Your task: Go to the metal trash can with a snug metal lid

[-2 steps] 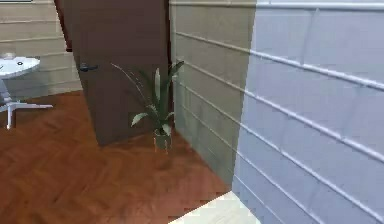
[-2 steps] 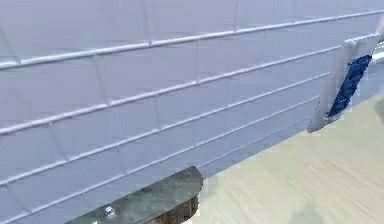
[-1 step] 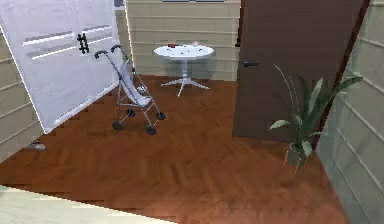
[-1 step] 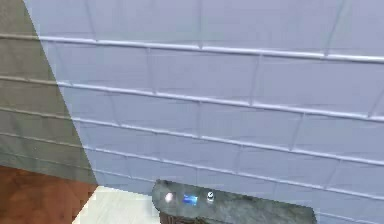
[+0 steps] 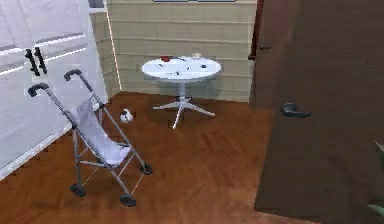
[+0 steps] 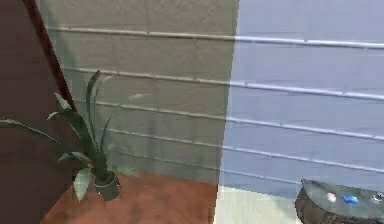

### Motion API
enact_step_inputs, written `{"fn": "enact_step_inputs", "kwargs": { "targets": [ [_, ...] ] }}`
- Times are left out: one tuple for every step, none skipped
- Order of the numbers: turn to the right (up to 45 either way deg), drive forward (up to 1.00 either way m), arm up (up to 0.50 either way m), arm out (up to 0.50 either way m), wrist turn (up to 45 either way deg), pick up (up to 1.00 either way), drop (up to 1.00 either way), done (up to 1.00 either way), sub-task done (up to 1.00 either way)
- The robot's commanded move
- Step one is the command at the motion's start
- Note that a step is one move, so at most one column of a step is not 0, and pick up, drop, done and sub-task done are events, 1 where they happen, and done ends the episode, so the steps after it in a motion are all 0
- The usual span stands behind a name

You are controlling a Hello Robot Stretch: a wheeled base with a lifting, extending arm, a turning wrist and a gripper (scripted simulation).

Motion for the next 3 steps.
{"fn": "enact_step_inputs", "kwargs": {
  "targets": [
    [0.0,1.0,0.0,0.0,0.0,0.0,0.0,0.0,0.0],
    [9.0,0.0,0.0,0.0,0.0,0.0,0.0,0.0,0.0],
    [0.0,0.4,0.0,0.0,0.0,0.0,0.0,0.0,0.0]
  ]
}}
